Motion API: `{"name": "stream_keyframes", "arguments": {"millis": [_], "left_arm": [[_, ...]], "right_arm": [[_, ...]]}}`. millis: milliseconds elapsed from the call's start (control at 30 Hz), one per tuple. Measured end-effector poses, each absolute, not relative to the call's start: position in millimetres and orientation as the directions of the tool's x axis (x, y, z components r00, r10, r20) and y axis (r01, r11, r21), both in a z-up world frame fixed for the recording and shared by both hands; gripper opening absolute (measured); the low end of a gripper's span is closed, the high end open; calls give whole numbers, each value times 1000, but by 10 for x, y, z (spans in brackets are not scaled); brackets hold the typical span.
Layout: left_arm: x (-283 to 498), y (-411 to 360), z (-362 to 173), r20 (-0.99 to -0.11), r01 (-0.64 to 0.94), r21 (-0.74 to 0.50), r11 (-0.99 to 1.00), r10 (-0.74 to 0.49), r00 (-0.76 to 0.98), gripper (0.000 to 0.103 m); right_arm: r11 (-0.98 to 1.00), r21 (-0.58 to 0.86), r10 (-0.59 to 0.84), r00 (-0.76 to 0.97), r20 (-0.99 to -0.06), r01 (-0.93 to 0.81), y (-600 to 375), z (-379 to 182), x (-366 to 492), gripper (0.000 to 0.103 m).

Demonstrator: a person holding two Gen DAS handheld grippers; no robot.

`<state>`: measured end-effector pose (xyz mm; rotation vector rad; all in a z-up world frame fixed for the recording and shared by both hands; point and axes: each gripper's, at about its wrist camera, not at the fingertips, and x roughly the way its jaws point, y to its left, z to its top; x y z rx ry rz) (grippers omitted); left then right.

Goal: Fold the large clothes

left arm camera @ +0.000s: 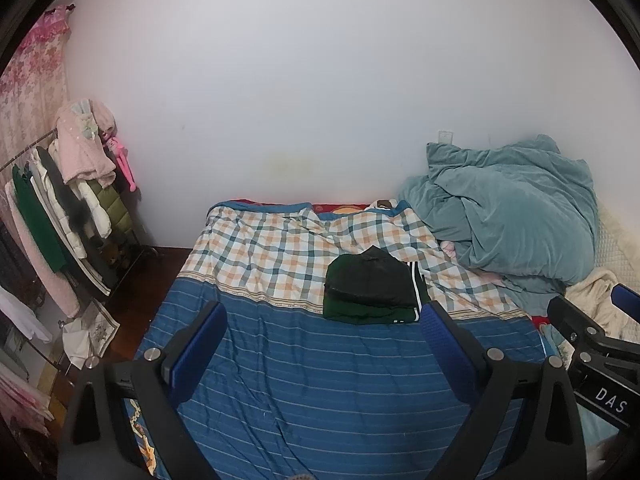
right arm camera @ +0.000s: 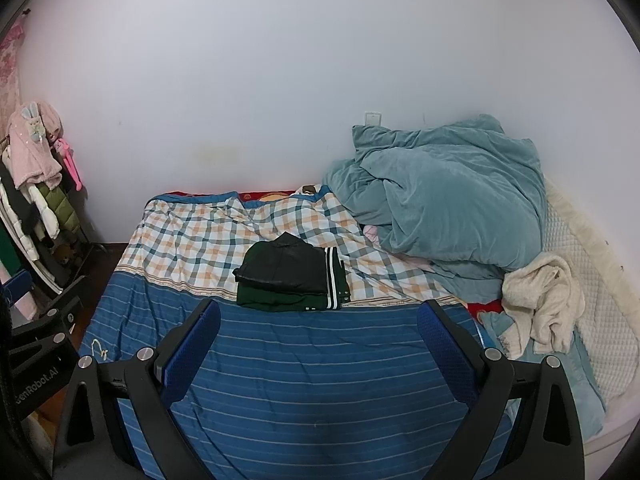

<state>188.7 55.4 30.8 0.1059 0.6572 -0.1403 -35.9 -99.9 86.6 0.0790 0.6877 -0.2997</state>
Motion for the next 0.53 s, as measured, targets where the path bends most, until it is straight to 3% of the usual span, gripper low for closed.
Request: {"name": "stream_keyframes", "arguments": {"millis": [533], "left_arm": [[1860,627,289,-615,159,53,986,-93,783,99]], "right_arm": [[955,-23,-242,732,-637,296,-970,844,-394,100]]}}
